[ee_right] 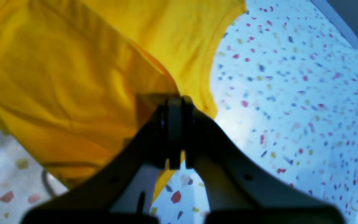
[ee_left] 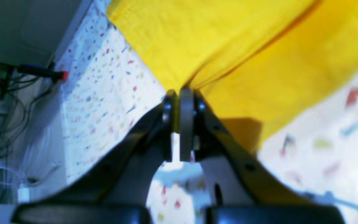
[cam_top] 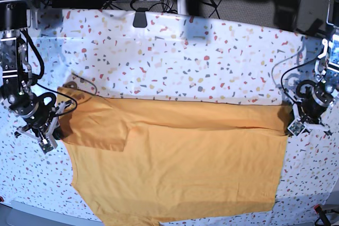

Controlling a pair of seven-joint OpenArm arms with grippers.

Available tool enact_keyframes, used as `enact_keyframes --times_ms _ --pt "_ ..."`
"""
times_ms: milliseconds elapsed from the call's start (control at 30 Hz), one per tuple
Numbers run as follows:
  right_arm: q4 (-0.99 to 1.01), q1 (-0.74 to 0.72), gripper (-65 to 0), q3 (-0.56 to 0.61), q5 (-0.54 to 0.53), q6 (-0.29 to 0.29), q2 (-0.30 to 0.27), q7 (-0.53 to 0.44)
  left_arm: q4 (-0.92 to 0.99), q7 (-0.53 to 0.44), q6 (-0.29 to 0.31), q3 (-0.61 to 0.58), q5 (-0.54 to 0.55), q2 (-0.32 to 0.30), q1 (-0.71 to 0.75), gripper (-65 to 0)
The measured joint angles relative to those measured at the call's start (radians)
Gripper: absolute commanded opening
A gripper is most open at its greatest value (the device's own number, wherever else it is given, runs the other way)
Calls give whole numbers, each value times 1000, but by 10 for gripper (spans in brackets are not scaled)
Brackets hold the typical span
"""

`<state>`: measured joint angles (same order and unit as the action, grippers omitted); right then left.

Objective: Fold the T-shirt properly
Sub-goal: 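Lift the shoulder edges and pull them across the shirt toward the hem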

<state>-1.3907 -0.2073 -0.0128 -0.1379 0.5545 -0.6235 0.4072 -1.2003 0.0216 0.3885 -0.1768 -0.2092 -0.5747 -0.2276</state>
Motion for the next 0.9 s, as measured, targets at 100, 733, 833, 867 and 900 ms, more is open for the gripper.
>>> enact_keyframes --times_ms 100,733,833,867,900 --pt "56 -55 -650 0 1 4 1 -1 97 2 -11 0 0 42 -60 -650" --pt "333 -416 -650 -5 132 124 212 -21 443 -23 -31 0 -6 164 -306 -650" --pt "333 -444 -650 -5 162 124 236 -35 459 -21 -31 0 -6 163 -307 -650" --pt "333 -452 -650 -5 167 124 244 -38 459 -21 -31 0 -6 162 -305 -650" --pt "334 -458 -650 -5 179 124 251 -39 459 -21 -31 0 -7 161 -305 -650"
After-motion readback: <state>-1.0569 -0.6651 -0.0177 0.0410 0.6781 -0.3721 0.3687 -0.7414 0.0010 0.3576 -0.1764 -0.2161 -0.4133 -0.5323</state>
